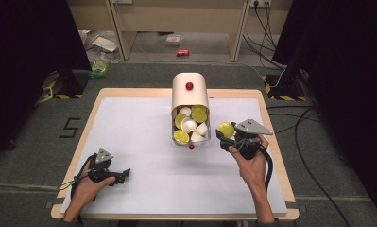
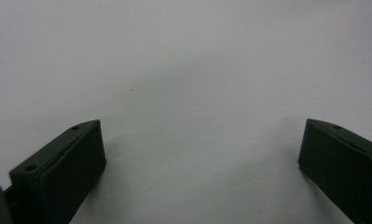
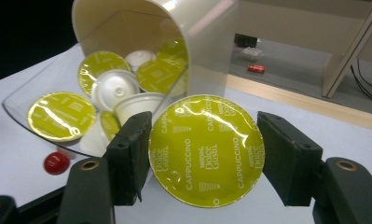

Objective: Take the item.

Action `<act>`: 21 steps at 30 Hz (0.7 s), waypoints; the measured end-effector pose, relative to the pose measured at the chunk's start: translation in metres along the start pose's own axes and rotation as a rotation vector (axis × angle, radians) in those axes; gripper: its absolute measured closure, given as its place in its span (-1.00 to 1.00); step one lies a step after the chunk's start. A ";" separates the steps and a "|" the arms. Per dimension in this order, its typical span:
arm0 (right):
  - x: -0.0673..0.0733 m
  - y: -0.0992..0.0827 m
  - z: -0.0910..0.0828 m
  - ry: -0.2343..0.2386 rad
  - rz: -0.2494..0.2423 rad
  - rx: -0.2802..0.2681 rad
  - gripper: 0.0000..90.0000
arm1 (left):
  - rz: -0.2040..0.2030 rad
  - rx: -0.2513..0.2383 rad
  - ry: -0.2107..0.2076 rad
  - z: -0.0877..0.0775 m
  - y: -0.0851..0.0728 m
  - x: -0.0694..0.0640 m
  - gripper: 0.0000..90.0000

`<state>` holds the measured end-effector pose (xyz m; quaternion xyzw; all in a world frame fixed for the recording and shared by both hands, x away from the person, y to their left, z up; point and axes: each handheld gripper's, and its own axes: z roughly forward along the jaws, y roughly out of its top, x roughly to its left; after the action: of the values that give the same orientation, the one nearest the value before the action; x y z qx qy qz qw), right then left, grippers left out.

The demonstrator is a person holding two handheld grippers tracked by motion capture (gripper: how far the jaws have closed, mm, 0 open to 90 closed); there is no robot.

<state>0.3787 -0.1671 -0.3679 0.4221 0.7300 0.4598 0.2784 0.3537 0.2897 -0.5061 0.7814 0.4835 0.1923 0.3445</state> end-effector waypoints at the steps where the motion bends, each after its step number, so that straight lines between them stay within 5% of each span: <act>1: -0.002 -0.001 0.000 -0.007 0.006 0.003 -0.15 | 0.000 0.000 0.000 0.000 0.000 0.000 -1.00; 21: -0.028 -0.026 0.013 -0.080 0.061 0.056 -0.15 | 0.000 0.000 0.000 0.000 0.000 0.000 -1.00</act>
<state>0.3938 -0.1917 -0.3963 0.4696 0.7178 0.4301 0.2813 0.3537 0.2897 -0.5061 0.7814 0.4835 0.1923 0.3446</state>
